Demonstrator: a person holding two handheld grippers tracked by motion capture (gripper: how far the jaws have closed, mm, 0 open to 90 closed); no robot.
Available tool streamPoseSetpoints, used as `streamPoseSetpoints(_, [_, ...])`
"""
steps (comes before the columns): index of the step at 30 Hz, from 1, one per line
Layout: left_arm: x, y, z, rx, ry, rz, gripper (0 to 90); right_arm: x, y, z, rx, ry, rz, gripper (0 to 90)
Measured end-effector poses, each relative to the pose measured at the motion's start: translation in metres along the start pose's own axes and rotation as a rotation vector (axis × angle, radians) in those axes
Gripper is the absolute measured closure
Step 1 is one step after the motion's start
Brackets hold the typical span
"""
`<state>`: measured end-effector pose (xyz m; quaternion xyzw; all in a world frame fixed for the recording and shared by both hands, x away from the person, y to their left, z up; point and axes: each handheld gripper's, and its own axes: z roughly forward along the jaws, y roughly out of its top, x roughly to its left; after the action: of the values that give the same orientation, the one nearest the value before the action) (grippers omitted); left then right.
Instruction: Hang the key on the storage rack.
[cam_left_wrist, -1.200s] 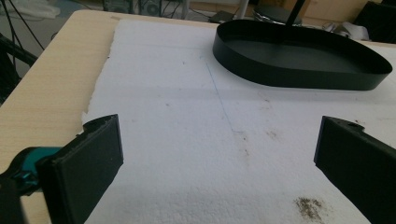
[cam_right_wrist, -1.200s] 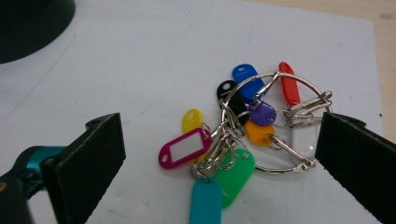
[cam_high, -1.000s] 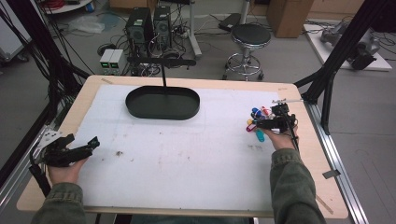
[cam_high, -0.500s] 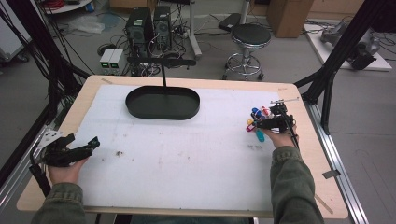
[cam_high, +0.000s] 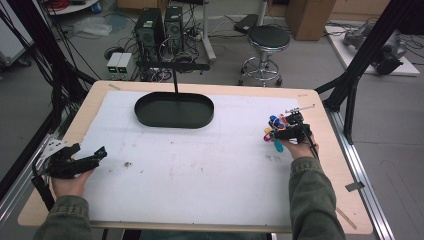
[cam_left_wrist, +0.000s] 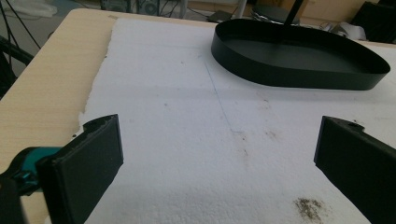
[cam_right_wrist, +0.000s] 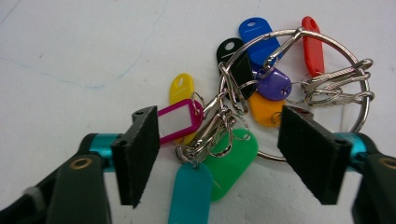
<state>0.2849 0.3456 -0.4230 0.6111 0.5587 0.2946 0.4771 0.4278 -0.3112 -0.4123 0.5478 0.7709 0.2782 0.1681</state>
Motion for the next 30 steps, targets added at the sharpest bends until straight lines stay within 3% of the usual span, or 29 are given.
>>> streamPoseSetpoints(5, [0.0,0.0,0.0,0.0,-0.002,-0.002,1.7,0.001,0.0,0.003,0.019,0.0,-0.006,42.4])
streamPoseSetpoints(6, [0.0,0.0,0.0,-0.001,-0.001,-0.002,1.7,0.001,-0.001,0.004,0.023,0.004,-0.006,49.1])
streamPoseSetpoints(13, [0.0,0.0,0.0,0.002,-0.004,0.0,1.7,0.003,0.0,0.007,0.04,0.037,0.006,69.2])
streamPoseSetpoints(14, [0.0,0.0,0.0,0.002,-0.004,0.0,1.7,0.003,0.0,0.006,0.04,0.037,0.015,75.2])
streamPoseSetpoints(18, [0.0,0.0,0.0,0.001,-0.004,0.0,1.7,-0.002,-0.001,0.005,0.036,0.035,0.048,83.6])
streamPoseSetpoints(30, [0.001,0.0,0.0,0.003,-0.003,-0.001,1.7,-0.007,-0.002,-0.001,0.018,0.031,0.081,87.5])
